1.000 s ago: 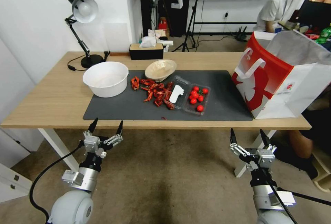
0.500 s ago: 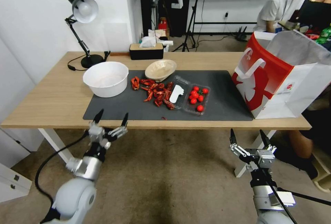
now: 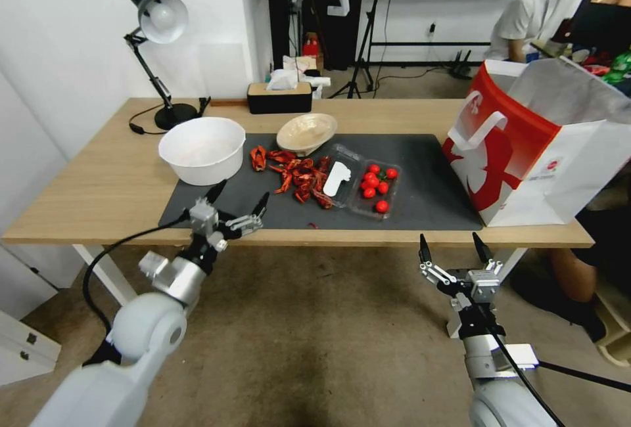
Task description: Pick up the trash from the table and place it into the takeout bag.
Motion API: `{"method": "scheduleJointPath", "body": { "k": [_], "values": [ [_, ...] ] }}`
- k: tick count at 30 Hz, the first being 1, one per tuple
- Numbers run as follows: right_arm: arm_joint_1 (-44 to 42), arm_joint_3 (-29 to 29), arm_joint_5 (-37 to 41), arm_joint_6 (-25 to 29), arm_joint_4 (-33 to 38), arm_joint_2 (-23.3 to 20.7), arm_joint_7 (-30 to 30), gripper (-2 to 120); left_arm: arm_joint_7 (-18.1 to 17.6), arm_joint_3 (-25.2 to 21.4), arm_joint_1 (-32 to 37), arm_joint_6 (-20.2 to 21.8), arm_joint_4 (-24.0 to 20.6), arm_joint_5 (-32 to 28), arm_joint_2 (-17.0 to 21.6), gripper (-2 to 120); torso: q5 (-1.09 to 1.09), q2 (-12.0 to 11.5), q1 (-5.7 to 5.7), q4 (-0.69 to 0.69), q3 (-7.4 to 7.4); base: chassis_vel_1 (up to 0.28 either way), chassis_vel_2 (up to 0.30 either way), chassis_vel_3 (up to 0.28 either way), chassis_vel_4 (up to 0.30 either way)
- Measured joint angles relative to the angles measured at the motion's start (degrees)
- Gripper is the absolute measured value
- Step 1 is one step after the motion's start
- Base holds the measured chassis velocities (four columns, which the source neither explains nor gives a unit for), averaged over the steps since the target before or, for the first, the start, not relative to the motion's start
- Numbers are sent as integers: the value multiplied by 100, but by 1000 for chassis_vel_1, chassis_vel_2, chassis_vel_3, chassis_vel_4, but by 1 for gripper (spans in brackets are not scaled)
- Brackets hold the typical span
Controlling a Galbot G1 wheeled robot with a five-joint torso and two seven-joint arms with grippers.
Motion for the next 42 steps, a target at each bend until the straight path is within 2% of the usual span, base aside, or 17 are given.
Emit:
{"method": "scheduleJointPath", "body": {
  "k": [2,4,7,8,10,11,14,16,17,19,21,23,24,26,31,34,42],
  "values": [
    [-46,31,-3,-18,1,3,1,100,17,295,-542,21,260,-152,103,100,-2,0,0,-2,0,0,0,0,0],
    [-57,39,-4,-19,2,3,1,100,17,400,-709,27,339,-202,136,100,1,0,0,-2,0,0,0,0,0],
    [-131,63,-16,-22,5,24,2,100,18,958,-1431,51,704,-352,266,100,0,0,1,-2,0,0,0,0,0],
    [-131,63,-16,-22,5,24,2,100,18,958,-1431,51,704,-352,266,100,0,0,1,-2,0,0,0,0,0],
    [-171,83,-28,-23,7,39,2,100,18,1433,-1874,63,959,-433,355,100,-1,0,0,-2,0,0,0,0,0],
    [-171,83,-28,-23,7,39,2,100,18,1433,-1874,63,959,-433,355,100,-1,0,0,-2,0,0,0,0,0],
    [-208,124,-31,-23,23,46,2,100,44,2049,-2519,56,1314,-497,482,100,-2,0,0,-1,0,0,0,0,0],
    [-211,134,-31,-23,24,47,2,100,53,2203,-2701,49,1412,-509,508,100,-1,0,1,-1,0,0,0,0,0],
    [-216,151,-31,-23,31,49,3,100,66,2496,-3072,47,1599,-516,540,100,1,0,0,-1,0,0,0,0,0],
    [-222,165,-31,-23,36,53,4,100,69,2685,-3299,47,1724,-518,546,100,0,0,0,-1,0,0,0,0,0],
    [-237,197,-31,-23,46,63,5,100,81,3120,-3842,48,2056,-514,524,98,1,0,1,0,0,0,0,0,0],
    [-245,208,-31,-23,49,68,5,100,90,3240,-3976,49,2145,-509,505,97,2,0,0,0,0,0,0,0,0],
    [-281,249,-30,-23,61,84,5,100,112,3605,-4340,70,2401,-489,436,97,-3,0,0,-1,0,0,0,0,0],
    [-300,288,-26,-21,67,94,5,100,133,3974,-4722,165,2649,-441,370,92,0,0,1,-4,0,0,0,0,0],
    [-301,318,-10,-20,73,98,8,100,171,4326,-5094,247,2953,-349,293,87,1,0,1,-2,0,0,0,0,0],
    [-294,363,26,-20,89,103,13,100,301,4662,-5548,324,3522,-18,100,83,0,0,1,0,0,0,0,0,0],
    [-239,401,83,-19,72,95,19,100,485,4894,-5830,469,4005,241,-1,74,-1,1,0,0,-1,0,0,0,0]
  ]
}}
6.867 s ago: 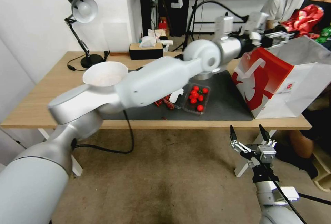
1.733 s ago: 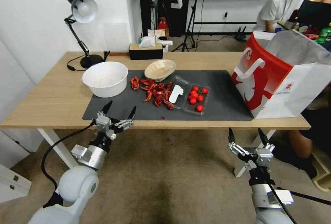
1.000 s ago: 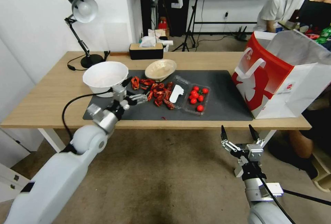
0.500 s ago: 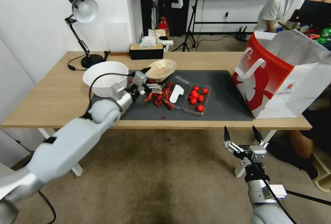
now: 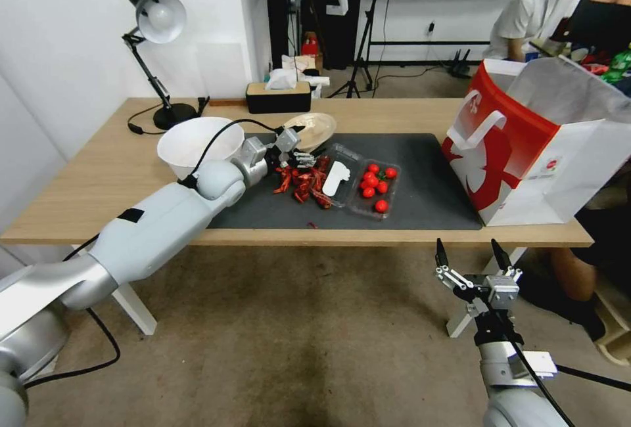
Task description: Pick up the trash from the table and place it into the takeout bag.
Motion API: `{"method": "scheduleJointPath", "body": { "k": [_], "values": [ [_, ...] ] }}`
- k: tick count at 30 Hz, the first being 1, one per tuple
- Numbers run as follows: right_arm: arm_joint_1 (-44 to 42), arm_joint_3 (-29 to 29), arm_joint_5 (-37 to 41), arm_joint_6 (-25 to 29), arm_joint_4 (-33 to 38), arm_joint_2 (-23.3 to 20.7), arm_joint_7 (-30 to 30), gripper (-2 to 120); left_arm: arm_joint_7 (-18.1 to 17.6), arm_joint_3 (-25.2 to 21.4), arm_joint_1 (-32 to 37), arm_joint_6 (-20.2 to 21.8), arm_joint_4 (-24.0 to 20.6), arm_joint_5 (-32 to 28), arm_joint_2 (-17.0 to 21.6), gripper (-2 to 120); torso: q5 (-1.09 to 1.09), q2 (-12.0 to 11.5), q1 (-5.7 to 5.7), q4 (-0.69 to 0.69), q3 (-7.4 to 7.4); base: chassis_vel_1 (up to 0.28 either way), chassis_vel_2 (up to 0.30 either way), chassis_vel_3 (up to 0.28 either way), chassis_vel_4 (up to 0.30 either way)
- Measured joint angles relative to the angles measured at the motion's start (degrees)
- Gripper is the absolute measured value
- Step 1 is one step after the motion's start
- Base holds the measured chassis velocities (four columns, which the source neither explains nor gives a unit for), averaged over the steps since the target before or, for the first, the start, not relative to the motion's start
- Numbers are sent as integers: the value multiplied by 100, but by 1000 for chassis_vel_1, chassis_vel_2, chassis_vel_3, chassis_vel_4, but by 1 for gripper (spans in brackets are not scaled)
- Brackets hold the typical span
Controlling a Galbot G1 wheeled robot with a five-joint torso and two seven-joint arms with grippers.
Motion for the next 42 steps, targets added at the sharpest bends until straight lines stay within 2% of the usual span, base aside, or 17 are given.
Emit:
{"method": "scheduleJointPath", "body": {
  "k": [16,19,20,25,28,36,39,41,42],
  "values": [
    [79,-5,32,12,-56,1,16,100,197,372,-353,-37,580,229,-71,71,0,0,0,-1,0,0,0,0,0],
    [79,11,38,18,-58,-2,19,100,208,416,-375,-46,621,240,-73,63,0,0,0,-1,0,0,0,0,0],
    [79,17,42,25,-58,-4,20,100,219,466,-397,-51,646,256,-59,55,0,0,0,-1,0,0,0,0,0],
    [83,18,45,30,-58,-2,21,100,242,498,-421,-69,704,282,-42,43,0,0,0,-1,0,0,0,0,0],
    [87,7,45,38,-65,8,21,100,279,520,-438,-109,774,334,-12,28,0,0,0,-1,0,0,0,0,0],
    [95,0,42,50,-74,10,20,100,293,528,-444,-144,793,343,23,23,0,0,0,-1,0,0,0,0,0],
    [99,-4,41,53,-75,10,20,100,292,527,-444,-182,787,343,27,19,0,0,-1,-1,0,0,0,0,0],
    [101,-6,40,54,-75,11,20,100,289,525,-449,-222,783,346,27,8,0,0,-1,-1,0,0,0,0,0],
    [101,-6,40,54,-75,11,20,100,289,525,-449,-222,783,346,27,8,0,0,-1,-1,0,0,0,0,0]
  ]
}}
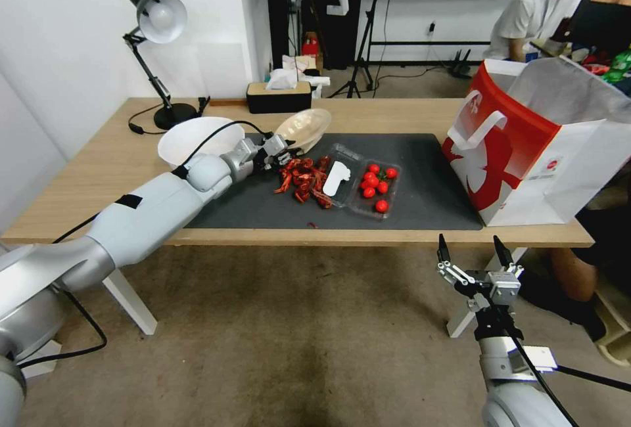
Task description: Pick up the trash from the table and place it into the takeout bag.
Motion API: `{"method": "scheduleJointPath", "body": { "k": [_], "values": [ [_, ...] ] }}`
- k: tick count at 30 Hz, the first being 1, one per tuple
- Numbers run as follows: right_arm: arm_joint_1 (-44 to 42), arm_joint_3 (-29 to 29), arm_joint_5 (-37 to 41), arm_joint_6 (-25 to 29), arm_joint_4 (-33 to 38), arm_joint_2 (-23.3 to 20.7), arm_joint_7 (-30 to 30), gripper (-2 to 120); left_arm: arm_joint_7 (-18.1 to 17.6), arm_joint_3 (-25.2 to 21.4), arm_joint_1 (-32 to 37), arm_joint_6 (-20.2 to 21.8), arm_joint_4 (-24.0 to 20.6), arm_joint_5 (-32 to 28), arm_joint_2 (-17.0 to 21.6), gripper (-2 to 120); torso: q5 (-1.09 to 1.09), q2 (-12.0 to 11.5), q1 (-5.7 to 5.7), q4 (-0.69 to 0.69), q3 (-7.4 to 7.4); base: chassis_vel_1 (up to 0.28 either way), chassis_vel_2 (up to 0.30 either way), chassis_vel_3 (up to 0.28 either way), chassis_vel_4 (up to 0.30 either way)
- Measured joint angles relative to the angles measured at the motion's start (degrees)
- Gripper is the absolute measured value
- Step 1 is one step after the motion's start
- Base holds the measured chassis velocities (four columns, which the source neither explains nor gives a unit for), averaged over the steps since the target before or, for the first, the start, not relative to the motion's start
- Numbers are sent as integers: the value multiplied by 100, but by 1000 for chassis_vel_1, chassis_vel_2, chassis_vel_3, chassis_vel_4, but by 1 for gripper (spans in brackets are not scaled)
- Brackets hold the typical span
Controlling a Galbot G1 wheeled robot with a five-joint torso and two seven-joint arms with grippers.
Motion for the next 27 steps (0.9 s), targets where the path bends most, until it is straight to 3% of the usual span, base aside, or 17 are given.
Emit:
{"method": "scheduleJointPath", "body": {
  "k": [3,10,20,23,26,27],
  "values": [
    [2,-3,-4,6,-1,3,-1,100,-9,-3,-28,-53,-21,-4,-10,0,0,0,0,0,0,0,0,0,0],
    [1,-1,-7,6,7,0,-1,100,-107,-37,-110,-121,-197,-111,-56,0,0,0,0,0,0,0,0,0,0],
    [-1,13,-6,6,48,4,3,100,-482,21,-568,90,-1298,-882,-253,0,3,-1,0,0,0,0,0,0,0],
    [-54,39,-19,6,78,39,5,100,-692,262,-953,210,-1660,-1408,-627,0,2,-1,0,1,0,0,0,0,0],
    [-93,60,-24,6,96,59,4,100,-765,392,-1176,229,-1706,-1624,-886,0,2,0,0,-5,0,0,0,0,0],
    [-121,83,-28,6,103,67,6,100,-822,542,-1424,256,-1711,-1796,-1137,0,4,-1,0,-6,0,0,0,0,0]
  ]
}}
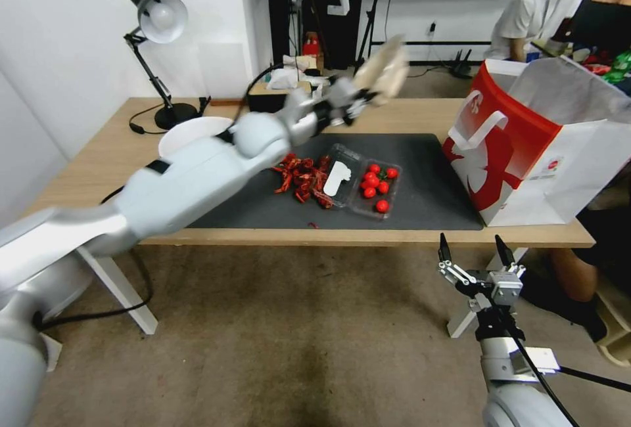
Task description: Pick up the trash from the table and place it into the takeout bag.
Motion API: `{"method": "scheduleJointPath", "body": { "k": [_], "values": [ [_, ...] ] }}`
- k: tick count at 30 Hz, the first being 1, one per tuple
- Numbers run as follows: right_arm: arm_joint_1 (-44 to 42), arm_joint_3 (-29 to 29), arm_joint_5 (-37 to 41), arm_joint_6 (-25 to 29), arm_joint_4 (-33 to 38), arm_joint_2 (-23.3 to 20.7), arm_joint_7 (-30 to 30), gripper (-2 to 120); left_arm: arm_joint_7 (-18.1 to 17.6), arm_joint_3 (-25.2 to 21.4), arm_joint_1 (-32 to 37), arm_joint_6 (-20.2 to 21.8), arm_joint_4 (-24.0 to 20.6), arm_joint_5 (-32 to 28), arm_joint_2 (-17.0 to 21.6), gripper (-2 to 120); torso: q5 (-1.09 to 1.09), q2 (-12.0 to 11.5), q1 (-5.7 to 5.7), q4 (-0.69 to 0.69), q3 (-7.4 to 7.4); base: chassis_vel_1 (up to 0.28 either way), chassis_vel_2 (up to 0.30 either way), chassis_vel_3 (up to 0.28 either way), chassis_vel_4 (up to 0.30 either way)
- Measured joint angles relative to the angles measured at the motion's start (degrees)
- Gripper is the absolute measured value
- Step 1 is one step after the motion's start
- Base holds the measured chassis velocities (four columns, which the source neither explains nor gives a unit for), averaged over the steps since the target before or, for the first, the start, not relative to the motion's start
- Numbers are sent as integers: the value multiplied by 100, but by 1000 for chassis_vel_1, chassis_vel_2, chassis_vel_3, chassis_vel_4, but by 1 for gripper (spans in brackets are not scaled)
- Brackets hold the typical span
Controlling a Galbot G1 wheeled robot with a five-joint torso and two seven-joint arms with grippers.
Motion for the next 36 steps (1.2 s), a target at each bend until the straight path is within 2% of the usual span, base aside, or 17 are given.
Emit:
{"method": "scheduleJointPath", "body": {
  "k": [3,5,7,9,11,13,15,17,21,23,27,29,34,36],
  "values": [
    [-20,9,-1,0,8,1,-1,100,-21,121,-213,15,41,-91,-200,0,0,0,0,4,0,0,0,0,0],
    [-38,32,-2,0,20,6,-2,100,-40,302,-531,26,198,-240,-545,0,-3,0,0,6,0,0,0,0,0],
    [-40,34,-2,0,21,7,-2,100,-43,314,-556,27,214,-255,-576,0,-2,0,0,6,0,0,0,0,0],
    [-57,48,0,0,31,11,-2,100,-65,411,-757,58,321,-391,-865,0,-2,0,0,6,0,0,0,0,0],
    [-60,49,1,0,31,12,-3,100,-69,424,-790,66,338,-413,-916,0,-2,0,0,6,0,0,0,0,0],
    [-64,69,10,0,31,9,-2,100,-80,497,-947,80,484,-502,-1226,0,-3,0,0,7,0,0,0,0,0],
    [-64,71,13,0,31,8,-1,100,-81,512,-977,81,527,-514,-1302,0,-2,0,0,7,0,0,0,0,0],
    [-58,85,30,0,32,7,7,100,-77,566,-1093,78,745,-550,-1714,0,-2,0,0,5,0,0,0,0,0],
    [-61,92,35,1,31,8,12,100,-61,581,-1151,63,946,-554,-2022,0,-1,0,0,4,0,0,0,0,0],
    [-88,103,36,3,32,11,13,100,-27,603,-1198,31,1209,-553,-2382,0,-2,0,0,6,0,0,0,0,0],
    [-105,127,40,27,32,15,14,100,4,617,-1215,0,1410,-548,-2514,0,-1,0,0,2,0,0,0,0,0],
    [-122,140,47,31,47,15,14,100,52,668,-1224,-64,1685,-533,-2527,0,-2,0,0,7,0,0,0,0,0],
    [-126,153,52,31,59,16,14,100,72,725,-1219,-91,1825,-533,-2512,0,-3,0,0,9,1,0,0,0,0],
    [-125,154,53,31,60,26,15,100,69,782,-1166,-95,1815,-553,-2509,0,-3,0,0,6,1,0,0,0,0]
  ]
}}
